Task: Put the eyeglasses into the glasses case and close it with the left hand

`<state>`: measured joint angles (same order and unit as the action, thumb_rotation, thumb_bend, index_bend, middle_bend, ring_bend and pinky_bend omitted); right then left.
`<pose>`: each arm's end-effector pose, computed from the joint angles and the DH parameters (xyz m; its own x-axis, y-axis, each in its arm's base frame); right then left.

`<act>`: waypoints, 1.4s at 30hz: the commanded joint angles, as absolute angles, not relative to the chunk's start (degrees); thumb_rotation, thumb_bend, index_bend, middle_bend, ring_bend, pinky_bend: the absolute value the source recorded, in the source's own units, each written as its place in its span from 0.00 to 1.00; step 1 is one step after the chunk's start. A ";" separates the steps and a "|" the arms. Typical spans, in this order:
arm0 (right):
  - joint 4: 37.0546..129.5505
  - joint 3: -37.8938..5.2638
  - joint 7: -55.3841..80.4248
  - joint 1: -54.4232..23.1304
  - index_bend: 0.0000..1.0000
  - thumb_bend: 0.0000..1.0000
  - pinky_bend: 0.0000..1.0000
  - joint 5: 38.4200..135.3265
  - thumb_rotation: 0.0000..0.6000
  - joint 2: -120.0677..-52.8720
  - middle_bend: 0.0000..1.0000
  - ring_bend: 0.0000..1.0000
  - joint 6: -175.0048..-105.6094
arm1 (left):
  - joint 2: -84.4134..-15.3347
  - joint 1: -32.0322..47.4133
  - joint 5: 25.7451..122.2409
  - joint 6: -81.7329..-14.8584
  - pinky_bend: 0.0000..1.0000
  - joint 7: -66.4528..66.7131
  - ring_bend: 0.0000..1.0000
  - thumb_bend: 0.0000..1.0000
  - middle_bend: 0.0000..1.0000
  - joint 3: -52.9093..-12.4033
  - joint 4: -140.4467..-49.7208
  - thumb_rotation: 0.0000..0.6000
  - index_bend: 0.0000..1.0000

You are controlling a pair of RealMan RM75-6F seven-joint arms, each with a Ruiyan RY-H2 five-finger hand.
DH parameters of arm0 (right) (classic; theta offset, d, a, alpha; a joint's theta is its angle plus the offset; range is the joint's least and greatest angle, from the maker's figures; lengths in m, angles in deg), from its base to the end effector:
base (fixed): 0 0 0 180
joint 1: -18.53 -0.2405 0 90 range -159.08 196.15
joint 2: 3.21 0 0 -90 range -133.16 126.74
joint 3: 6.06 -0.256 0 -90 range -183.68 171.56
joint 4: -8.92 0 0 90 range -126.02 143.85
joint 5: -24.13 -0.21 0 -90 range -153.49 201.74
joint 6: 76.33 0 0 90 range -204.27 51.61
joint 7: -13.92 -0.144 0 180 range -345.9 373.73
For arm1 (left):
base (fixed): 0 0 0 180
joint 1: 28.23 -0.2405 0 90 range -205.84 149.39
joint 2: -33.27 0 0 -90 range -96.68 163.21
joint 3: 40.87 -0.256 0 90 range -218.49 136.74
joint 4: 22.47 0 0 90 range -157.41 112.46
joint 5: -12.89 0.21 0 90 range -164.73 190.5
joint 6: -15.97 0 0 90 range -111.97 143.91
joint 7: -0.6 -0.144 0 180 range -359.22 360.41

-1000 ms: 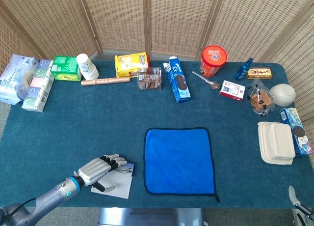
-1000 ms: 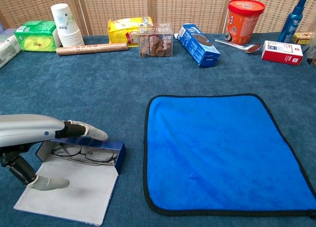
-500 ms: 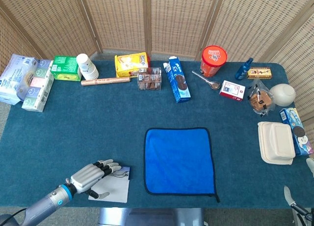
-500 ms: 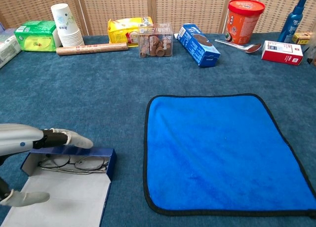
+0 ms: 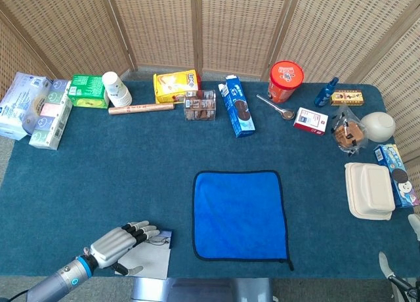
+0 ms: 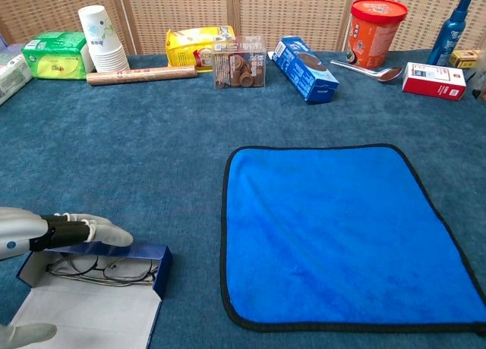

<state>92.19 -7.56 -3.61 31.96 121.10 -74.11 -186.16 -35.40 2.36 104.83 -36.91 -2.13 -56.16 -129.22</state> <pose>-0.3203 -0.0661 0.1754 0.1533 0.2809 0.9474 -0.9875 0.0080 0.1574 -0.2104 0.1662 0.0185 0.4547 0.6441 0.6151 0.8585 -0.5007 -0.1104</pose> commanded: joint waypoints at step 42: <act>89.74 -7.05 -5.93 32.24 0.08 0.34 0.09 121.16 0.79 -74.61 0.13 0.00 -187.08 | -35.19 -2.93 108.97 -42.58 0.09 -1.79 0.00 0.29 0.05 -56.12 -128.84 0.65 0.00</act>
<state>89.75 -7.06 -5.92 32.27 121.14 -74.62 -187.13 -35.25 -1.97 108.64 -40.95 -2.01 -56.46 -129.30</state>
